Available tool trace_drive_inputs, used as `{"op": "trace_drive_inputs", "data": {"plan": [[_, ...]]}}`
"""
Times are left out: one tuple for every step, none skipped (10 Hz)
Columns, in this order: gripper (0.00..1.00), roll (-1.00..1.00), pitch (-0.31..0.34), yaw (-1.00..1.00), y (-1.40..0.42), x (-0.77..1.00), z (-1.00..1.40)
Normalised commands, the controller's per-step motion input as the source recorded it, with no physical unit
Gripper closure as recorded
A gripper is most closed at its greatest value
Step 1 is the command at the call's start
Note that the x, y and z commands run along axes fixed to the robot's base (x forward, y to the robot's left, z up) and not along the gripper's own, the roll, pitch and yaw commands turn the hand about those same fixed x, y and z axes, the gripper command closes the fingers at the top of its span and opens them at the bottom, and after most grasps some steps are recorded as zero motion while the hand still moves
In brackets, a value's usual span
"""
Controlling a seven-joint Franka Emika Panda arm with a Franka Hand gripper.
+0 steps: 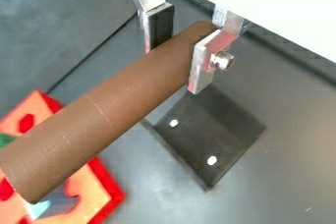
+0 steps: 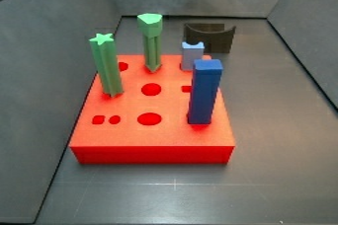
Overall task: Pick up the oval object. Move up. Place the oval object on the fixture. Regrasp the oval object. Move to above the board. Insert the oval object.
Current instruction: Place the oval object on the fixture.
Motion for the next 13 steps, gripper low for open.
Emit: {"op": "trace_drive_inputs", "data": {"plan": [[1.0,-0.36,0.116,-0.12,0.04,0.05,0.0],[1.0,-0.27,0.092,-0.12,0.03,0.05,0.0],[1.0,-1.0,0.005,-0.16,0.06,0.1,-1.0],[1.0,-1.0,-0.006,-0.16,0.06,0.1,-1.0],[1.0,-1.0,0.006,-0.15,0.07,0.11,-1.0],[1.0,-1.0,0.021,-0.15,0.07,0.12,-1.0],[1.0,-1.0,0.022,-0.15,0.08,0.13,-1.0],[1.0,-0.98,0.018,-0.15,0.08,0.13,-1.0],[1.0,-0.7,0.006,-0.12,0.09,0.15,-1.0],[1.0,-0.53,0.003,-0.1,0.1,0.15,-1.0],[1.0,-0.36,0.006,-0.09,0.11,0.16,-1.0],[1.0,-0.22,0.008,-0.08,0.1,0.17,-1.0],[1.0,-0.18,0.0,-0.07,0.1,0.16,-0.93]]}}
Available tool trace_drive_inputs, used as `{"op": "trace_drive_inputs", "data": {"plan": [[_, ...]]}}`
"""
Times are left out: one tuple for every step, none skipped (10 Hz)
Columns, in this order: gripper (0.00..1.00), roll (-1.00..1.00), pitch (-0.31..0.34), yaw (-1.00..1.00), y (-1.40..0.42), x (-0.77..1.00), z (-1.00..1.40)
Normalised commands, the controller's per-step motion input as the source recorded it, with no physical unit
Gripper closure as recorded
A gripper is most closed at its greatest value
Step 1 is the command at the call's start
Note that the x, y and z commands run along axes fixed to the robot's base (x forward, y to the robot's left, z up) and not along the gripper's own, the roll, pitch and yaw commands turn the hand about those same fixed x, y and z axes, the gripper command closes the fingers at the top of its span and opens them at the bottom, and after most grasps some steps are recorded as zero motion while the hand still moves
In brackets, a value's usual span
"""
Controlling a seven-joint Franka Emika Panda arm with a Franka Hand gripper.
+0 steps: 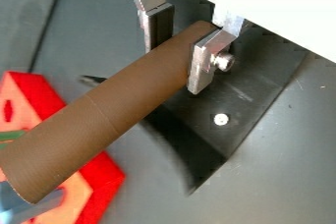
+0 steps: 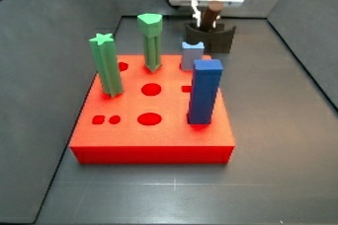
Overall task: Pick up the oval object. Move up. Place the oval object on the fixture. Regrasp the oval object. Move to above the board. Insert the oval object.
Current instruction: Place the oval object on the fixture, then regrasp the oval object.
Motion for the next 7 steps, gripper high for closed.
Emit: {"op": "trace_drive_inputs", "data": {"plan": [[1.0,-0.16,-0.007,-0.07,0.09,0.14,-0.8],[1.0,-0.13,-0.02,-0.06,0.07,0.09,-0.54],[1.0,-0.11,-0.024,-0.05,0.08,0.06,-0.54],[1.0,-0.11,-0.024,-0.05,0.08,0.05,-0.54],[0.0,0.0,0.0,0.0,0.0,0.0,0.0],[0.0,0.04,-0.031,-0.04,0.0,0.0,1.0],[0.0,0.05,-0.026,-0.02,0.0,-0.01,1.0]]}}
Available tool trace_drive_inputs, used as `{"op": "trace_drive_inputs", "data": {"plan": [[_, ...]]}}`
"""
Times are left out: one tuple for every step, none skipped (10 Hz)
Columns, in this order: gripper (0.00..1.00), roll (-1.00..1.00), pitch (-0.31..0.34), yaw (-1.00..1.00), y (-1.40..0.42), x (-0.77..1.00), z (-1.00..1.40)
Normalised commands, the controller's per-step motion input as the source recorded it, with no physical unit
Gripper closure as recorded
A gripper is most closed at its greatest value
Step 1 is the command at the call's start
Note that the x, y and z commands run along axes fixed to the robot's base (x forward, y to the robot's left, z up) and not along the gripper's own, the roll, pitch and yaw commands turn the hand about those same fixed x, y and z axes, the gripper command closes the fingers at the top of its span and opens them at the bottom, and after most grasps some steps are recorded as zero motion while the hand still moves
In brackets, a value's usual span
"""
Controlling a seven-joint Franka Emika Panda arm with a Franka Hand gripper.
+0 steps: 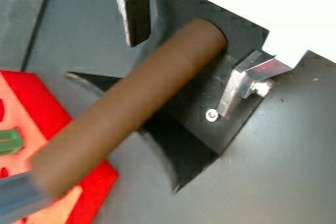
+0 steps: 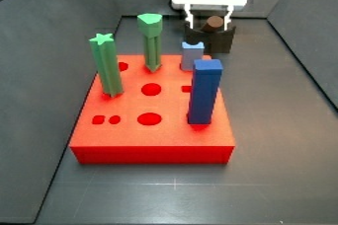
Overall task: Pick up the oval object. Move up. Place the oval object on the fixture. Regrasp the oval object. Move to above the board. Insert the oval object.
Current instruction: Regrasp the oval object.
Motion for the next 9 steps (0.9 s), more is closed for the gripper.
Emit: {"op": "trace_drive_inputs", "data": {"plan": [[0.0,0.06,-0.02,0.0,0.0,-0.03,1.0],[0.0,0.07,-0.013,0.01,0.0,-0.04,1.0],[0.0,0.07,0.004,0.02,0.0,-0.05,1.0],[0.0,0.06,0.021,0.03,0.0,-0.05,0.88],[0.0,0.05,0.045,0.02,0.0,-0.04,0.65],[0.0,0.05,0.063,0.02,0.0,-0.03,0.47],[0.0,0.05,0.074,0.01,0.0,-0.03,0.22],[0.0,-0.01,0.015,0.03,0.0,-1.0,0.0],[0.0,-0.03,-0.014,0.01,0.0,-1.0,-0.04]]}}
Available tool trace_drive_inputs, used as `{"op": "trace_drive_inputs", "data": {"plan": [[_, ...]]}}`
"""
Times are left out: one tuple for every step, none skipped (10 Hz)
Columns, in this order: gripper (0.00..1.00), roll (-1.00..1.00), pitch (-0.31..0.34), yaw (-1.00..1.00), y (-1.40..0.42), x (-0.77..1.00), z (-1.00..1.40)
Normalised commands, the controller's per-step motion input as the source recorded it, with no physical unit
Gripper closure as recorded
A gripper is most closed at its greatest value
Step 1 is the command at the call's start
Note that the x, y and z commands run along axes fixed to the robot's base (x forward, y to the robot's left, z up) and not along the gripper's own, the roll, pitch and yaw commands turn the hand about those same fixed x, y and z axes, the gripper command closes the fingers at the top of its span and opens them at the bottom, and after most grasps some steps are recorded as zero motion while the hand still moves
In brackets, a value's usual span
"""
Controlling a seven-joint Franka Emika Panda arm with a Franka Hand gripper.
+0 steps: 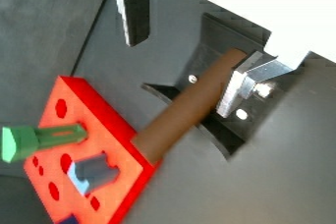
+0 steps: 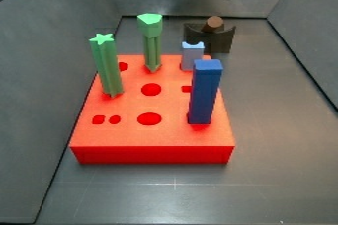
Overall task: Pick up the oval object. Move up. Place the oval object on the fixture. Regrasp the oval object. Move to above the board. Insert the oval object.
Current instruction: Regrasp the oval object.
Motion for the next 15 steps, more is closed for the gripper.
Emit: {"op": "trace_drive_inputs", "data": {"plan": [[0.0,-0.02,-0.042,-0.01,0.0,-1.0,0.0],[0.0,0.0,-0.062,-0.01,-0.01,-1.0,0.0],[0.0,0.01,-0.072,-0.01,0.0,-1.0,0.0],[0.0,0.03,-0.096,0.0,-0.01,-1.0,0.01],[0.0,0.04,-0.106,0.01,-0.01,-1.0,0.01],[0.0,0.06,-0.12,0.02,-0.01,-1.0,0.01],[0.0,0.07,-0.131,0.03,-0.02,-0.86,0.01],[0.0,0.08,-0.138,0.04,-0.02,-0.73,0.01],[0.0,0.86,-0.043,-1.0,-1.0,-0.33,-0.18],[0.0,0.86,-0.046,-1.0,-1.0,-0.26,-0.18],[0.0,0.87,-0.084,-1.0,-1.0,-0.14,-0.13],[0.0,0.86,-0.111,-1.0,-1.0,-0.13,-0.13],[0.0,0.85,-0.152,-1.0,-1.0,-0.13,-0.1],[0.0,0.85,-0.171,-1.0,-1.0,-0.14,-0.08],[0.0,0.85,-0.211,-1.0,-0.75,-0.11,-0.04]]}}
